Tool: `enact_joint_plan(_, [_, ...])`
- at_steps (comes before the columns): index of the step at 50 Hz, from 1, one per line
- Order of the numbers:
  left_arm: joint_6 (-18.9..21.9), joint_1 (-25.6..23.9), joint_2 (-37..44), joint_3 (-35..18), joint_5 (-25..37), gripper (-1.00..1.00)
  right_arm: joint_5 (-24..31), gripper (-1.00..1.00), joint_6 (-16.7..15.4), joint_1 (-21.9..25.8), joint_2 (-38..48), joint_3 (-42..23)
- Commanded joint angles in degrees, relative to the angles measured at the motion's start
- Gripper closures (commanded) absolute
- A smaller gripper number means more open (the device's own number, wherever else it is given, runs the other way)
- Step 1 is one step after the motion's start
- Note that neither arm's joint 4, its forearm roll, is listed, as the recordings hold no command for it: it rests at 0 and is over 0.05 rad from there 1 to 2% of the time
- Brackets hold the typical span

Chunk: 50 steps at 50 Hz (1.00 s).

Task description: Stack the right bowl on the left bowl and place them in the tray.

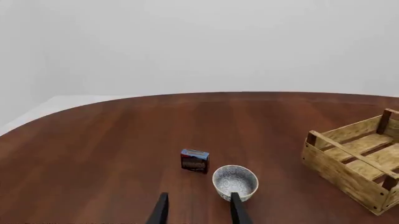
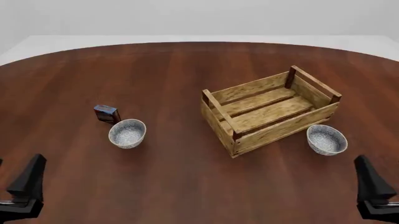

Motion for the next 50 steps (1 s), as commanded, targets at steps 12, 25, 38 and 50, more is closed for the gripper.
enact_joint_plan(12, [-0.07, 0.94, 0.93, 0.05, -0.43, -1.00, -9.92, -1.00, -2.66, -2.03, 14.58, -2.80])
enact_joint_plan(25, [-1.41, 0.89, 0.26, 0.01, 0.25, -1.00, -9.14, -1.00, -2.37, -3.13, 29.23, -11.58])
enact_joint_plan(38, [-1.36, 1.62, -1.77, 0.04, 1.48, -1.00, -2.16, -1.00, -5.76, -7.51, 43.11, -23.10])
enact_joint_plan(50, [-1.61, 1.12, -1.79, 0.04, 1.60, -1.00, 5.47, -1.00, -4.49, -11.12, 54.78, -33.11])
